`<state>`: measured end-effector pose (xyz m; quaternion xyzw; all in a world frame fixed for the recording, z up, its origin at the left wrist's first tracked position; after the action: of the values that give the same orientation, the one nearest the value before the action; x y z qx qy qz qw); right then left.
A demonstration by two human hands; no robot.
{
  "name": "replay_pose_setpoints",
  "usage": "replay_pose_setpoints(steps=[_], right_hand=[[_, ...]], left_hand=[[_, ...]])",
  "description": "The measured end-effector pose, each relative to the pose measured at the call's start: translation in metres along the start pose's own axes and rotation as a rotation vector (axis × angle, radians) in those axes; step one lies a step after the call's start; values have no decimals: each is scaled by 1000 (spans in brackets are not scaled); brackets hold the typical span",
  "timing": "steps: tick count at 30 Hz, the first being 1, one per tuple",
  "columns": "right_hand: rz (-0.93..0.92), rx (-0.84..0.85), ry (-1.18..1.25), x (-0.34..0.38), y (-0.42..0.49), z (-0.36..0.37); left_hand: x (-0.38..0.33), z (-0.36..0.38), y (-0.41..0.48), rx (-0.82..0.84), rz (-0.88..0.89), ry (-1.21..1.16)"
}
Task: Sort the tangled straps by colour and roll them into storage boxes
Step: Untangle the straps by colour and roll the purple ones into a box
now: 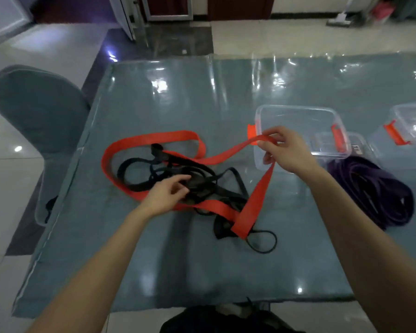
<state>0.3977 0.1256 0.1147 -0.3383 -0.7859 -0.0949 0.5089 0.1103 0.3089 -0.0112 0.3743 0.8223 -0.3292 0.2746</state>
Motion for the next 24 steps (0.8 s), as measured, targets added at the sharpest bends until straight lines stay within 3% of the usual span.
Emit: replay_pose_setpoints(steps=[2,4,10,12,16,18,21,24], right_hand=[[-23,-22,56,7,-6,-24],[-85,-30,139,29,-14,-50],[-444,62,283,121,-55,-139],[-487,103,325,128,-68,-170],[-454,111,444,109,-86,-210],[-416,114,509,88,-92,-221],[-440,126,586,65,-104,-249],[-430,81,597,32,-113,-288]], left_hand=[[11,-37,-9,-240,-66,141],[3,-48,-15,-352,-65,108],[-123,-38,11,-351,151,137],[-171,-24,27,-282,156,128],[-260,63,50,198,205,-217],[-274,110,55,269,179,-107],[-263,150,53,96,106,258],[-254,136,48,-139,68,161]])
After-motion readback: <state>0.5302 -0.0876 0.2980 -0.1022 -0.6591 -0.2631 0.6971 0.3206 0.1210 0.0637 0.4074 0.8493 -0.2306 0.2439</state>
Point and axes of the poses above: each hand's wrist, its own y-axis towards the middle knuckle, its own z-axis out of the palm, x = y × z, the point moved 10 cm from there along y, towards the middle knuckle, and after that the axes turned 6 degrees about x, right-handed, at the moved point
